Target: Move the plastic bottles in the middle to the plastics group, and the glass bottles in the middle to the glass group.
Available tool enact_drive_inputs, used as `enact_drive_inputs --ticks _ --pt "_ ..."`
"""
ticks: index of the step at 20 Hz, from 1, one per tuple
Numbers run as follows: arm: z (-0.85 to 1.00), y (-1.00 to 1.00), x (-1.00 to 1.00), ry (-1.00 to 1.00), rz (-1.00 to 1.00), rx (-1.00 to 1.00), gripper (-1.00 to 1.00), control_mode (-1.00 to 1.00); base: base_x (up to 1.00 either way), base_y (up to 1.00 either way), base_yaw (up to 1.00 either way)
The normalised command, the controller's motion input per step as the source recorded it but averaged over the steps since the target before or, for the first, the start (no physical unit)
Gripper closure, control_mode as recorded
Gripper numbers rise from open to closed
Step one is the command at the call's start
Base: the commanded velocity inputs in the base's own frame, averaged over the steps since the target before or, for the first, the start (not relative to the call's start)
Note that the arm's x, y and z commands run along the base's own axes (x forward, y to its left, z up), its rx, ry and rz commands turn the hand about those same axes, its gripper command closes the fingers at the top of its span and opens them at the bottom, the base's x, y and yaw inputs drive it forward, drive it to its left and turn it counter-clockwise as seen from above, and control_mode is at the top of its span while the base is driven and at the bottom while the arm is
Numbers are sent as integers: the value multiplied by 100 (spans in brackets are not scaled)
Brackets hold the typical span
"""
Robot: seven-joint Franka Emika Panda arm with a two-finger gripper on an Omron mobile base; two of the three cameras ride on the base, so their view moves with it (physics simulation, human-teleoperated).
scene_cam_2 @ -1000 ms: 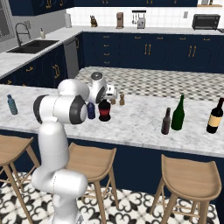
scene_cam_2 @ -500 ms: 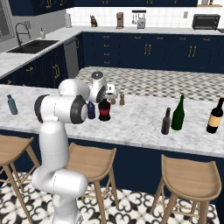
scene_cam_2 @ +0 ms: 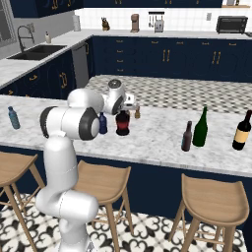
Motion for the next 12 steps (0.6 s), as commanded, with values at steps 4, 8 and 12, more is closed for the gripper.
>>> enact_drive_inputs --ticks 4,8,12 --pt "33 -81 0 0 0 0 100 -100 0 0 0" --pt "24 -80 0 0 0 0 100 -100 0 0 0" --pt "2 -69 -6 -1 0 0 100 -100 0 0 0"
